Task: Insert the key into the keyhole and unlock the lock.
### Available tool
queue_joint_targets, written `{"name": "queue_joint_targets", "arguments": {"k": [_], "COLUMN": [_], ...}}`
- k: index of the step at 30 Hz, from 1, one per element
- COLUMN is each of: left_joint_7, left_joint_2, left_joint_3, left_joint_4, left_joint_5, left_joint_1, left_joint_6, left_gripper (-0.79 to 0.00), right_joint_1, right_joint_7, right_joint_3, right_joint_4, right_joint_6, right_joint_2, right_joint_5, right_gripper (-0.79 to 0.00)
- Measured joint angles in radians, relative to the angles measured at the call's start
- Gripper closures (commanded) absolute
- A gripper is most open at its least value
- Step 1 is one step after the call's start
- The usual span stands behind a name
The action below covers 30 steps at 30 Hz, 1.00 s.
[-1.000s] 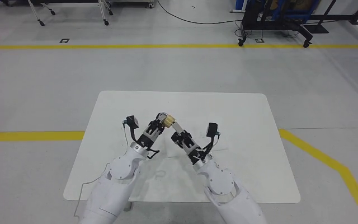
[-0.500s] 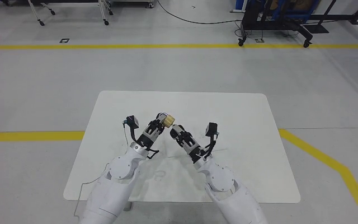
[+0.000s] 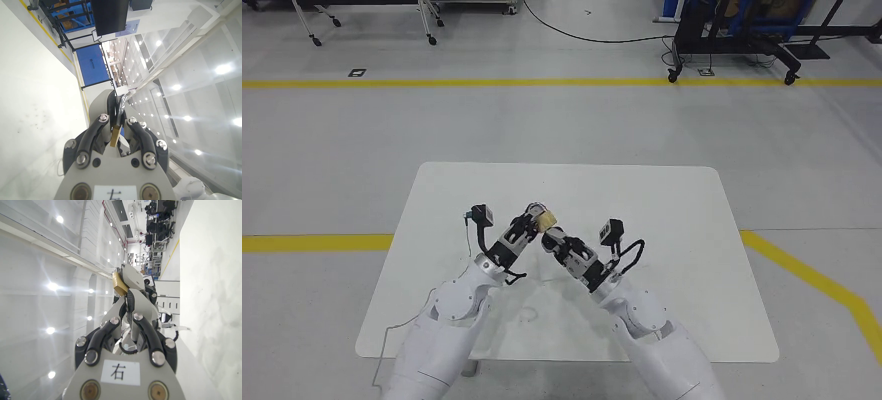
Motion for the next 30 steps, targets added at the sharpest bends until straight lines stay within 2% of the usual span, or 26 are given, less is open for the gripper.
{"name": "queue_joint_targets", "arguments": {"k": [7, 12, 20, 21, 22, 23, 30], "left_joint_7": [-0.032, -0.044, -0.061, -0.062, -0.062, -0.062, -0.027], "left_joint_2": [0.001, 0.002, 0.002, 0.003, 0.003, 0.003, 0.004], "left_joint_3": [-0.008, -0.016, -0.023, -0.023, -0.024, -0.024, -0.035], "left_joint_4": [-0.006, -0.006, -0.008, -0.008, -0.008, -0.007, 0.004], "left_joint_5": [-0.033, -0.059, -0.082, -0.082, -0.081, -0.081, -0.043], "left_joint_1": [0.007, 0.008, 0.008, 0.008, 0.008, 0.008, -0.005], "left_joint_6": [-0.059, -0.071, -0.083, -0.083, -0.084, -0.084, -0.048], "left_gripper": [0.0, 0.0, 0.0, 0.0, 0.0, 0.0, 0.0], "right_joint_1": [0.02, 0.04, 0.052, 0.052, 0.052, 0.052, 0.015], "right_joint_7": [0.26, 0.388, 0.404, 0.402, 0.4, 0.394, 0.328], "right_joint_3": [0.035, 0.052, 0.057, 0.057, 0.058, 0.059, 0.09], "right_joint_4": [0.055, 0.102, 0.121, 0.119, 0.118, 0.117, 0.064], "right_joint_6": [0.07, 0.106, 0.106, 0.103, 0.101, 0.099, 0.079], "right_joint_2": [0.006, 0.009, 0.013, 0.014, 0.015, 0.016, 0.03], "right_joint_5": [0.28, 0.407, 0.418, 0.414, 0.408, 0.398, 0.31], "right_gripper": [0.0, 0.0, 0.0, -0.139, -0.342, -0.785, -0.785]}}
